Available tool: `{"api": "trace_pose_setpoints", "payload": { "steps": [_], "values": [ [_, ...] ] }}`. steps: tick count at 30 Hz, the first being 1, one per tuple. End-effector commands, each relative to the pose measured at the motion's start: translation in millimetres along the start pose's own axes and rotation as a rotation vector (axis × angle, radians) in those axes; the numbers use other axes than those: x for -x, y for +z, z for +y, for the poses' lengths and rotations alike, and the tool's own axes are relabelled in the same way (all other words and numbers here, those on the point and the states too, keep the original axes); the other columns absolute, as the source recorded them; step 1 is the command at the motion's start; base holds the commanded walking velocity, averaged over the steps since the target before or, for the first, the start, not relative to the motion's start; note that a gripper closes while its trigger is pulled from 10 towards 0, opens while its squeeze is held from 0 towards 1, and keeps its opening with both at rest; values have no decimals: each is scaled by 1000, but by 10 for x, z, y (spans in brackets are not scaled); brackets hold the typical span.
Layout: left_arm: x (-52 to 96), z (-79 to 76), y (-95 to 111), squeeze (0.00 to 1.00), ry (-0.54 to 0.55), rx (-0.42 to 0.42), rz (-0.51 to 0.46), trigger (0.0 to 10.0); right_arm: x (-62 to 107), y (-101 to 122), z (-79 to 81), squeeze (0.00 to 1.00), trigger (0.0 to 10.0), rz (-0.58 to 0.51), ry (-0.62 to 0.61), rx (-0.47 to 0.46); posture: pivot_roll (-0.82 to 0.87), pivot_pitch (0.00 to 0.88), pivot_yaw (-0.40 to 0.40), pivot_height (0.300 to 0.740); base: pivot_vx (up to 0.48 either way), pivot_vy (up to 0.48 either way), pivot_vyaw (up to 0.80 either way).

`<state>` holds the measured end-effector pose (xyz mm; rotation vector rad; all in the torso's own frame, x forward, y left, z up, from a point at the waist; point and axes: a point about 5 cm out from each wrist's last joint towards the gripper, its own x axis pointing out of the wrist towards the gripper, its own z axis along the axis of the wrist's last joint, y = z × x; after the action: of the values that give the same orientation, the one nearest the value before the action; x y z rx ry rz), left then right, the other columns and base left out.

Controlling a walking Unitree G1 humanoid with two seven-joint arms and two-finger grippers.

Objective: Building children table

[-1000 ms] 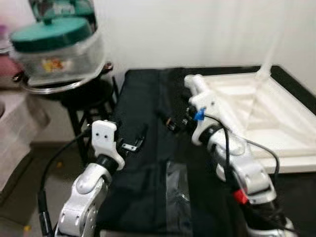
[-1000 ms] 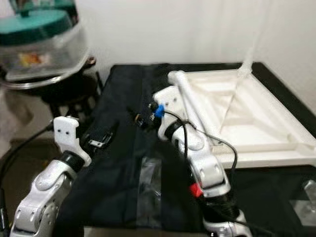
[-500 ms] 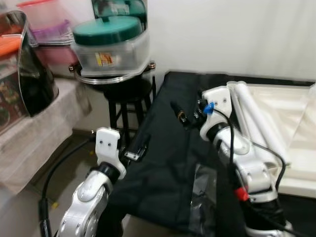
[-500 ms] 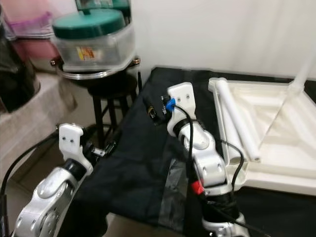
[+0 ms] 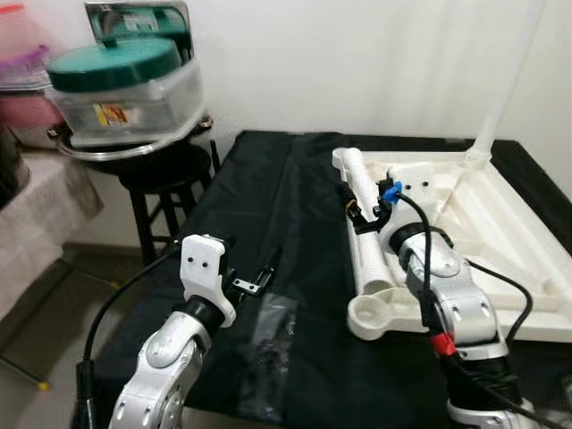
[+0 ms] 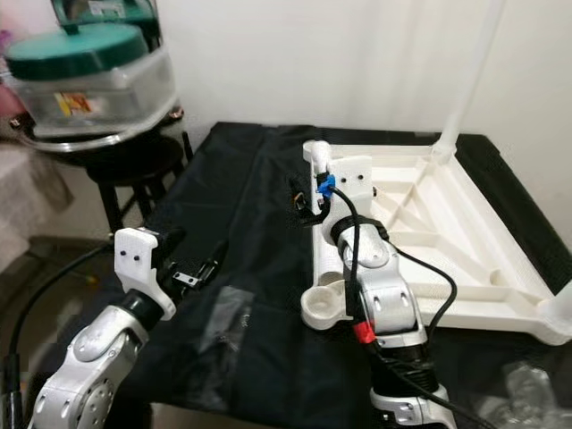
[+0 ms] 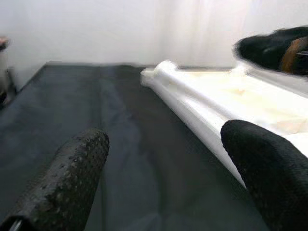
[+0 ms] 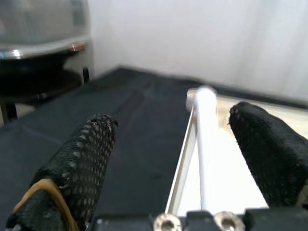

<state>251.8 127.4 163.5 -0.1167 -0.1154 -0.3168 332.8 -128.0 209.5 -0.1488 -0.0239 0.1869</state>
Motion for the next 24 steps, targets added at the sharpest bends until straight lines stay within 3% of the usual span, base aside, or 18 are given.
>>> {"api": "trace_pose_setpoints", "payload": {
  "steps": [1,5,10,13,15,24],
  "values": [
    [-9,5,16,0,8,7,-5,10000,0,-52,-112,0,10000,40,-58,16,-35,40,-14,740,0,0,0],
    [17,24,-31,0,11,-4,19,10000,-99,-118,-134,0,10000,98,-83,-3,-35,56,-14,740,0,0,0],
    [130,79,-133,0,-18,-92,75,10000,-282,-88,-164,0,10000,118,-108,-29,-26,114,-17,740,0,0,0],
    [130,79,-133,0,-18,-92,75,10000,-282,-88,-164,0,10000,118,-108,-29,-26,114,-17,740,0,0,0],
    [201,123,-92,0,-10,-92,66,10000,-457,70,-111,0,10000,115,-113,-84,-23,174,-18,740,0,0,0],
    [332,32,26,0,-8,-94,31,10000,-646,258,-143,0,10000,191,-122,-152,-15,260,-28,740,0,0,0]
  ]
}}
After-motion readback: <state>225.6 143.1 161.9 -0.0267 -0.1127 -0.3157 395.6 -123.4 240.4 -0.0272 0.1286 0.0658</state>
